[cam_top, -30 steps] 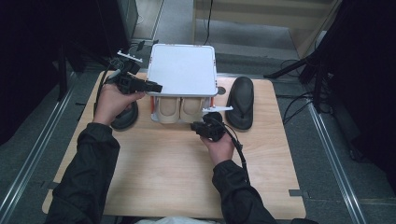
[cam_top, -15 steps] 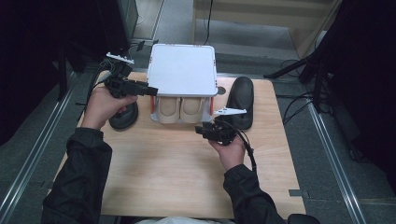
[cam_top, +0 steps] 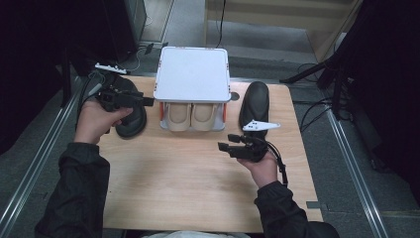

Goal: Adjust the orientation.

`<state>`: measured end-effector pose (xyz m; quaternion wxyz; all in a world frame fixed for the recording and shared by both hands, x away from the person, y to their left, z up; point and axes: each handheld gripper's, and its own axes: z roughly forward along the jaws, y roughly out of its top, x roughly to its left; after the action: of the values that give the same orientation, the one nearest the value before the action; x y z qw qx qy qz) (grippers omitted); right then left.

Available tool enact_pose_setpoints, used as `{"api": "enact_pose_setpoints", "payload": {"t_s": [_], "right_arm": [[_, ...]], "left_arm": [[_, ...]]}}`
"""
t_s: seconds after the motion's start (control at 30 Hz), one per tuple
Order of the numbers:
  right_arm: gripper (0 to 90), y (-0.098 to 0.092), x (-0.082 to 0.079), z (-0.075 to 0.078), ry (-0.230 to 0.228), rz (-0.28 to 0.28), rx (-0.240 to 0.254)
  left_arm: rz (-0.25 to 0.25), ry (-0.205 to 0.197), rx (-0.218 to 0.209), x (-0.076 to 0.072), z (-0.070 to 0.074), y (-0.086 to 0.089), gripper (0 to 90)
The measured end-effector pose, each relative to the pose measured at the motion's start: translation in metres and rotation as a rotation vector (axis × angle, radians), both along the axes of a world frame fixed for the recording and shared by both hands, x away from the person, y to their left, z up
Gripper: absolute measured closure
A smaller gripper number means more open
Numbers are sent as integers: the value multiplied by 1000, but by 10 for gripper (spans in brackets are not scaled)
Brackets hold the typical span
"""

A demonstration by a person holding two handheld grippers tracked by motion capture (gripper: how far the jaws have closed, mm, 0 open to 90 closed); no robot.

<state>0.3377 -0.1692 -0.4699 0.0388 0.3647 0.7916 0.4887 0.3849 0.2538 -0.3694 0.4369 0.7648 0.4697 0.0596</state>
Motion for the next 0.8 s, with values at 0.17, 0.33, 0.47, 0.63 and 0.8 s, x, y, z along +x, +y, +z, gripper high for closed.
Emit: {"api": "enact_pose_setpoints", "payload": {"t_s": [0.17, 0.33, 0.47, 0.63, 0.8], "right_arm": [[412, -12, -8, -2, -19, 5, -13], [413, -19, -13, -5, -17, -6, -27], [434, -23, -19, -6, -28, -18, -29], [438, -22, -19, -6, -34, -15, -33], [449, -20, -18, -7, -23, -18, -34]], "left_arm": [[25, 9, 15, -5, -6, 7, 367], [71, -9, 36, -9, -15, 16, 390], [117, -15, 56, -9, -27, 22, 463], [141, 2, 56, -4, -50, 28, 722], [159, 27, 84, 4, -67, 28, 881]]}}
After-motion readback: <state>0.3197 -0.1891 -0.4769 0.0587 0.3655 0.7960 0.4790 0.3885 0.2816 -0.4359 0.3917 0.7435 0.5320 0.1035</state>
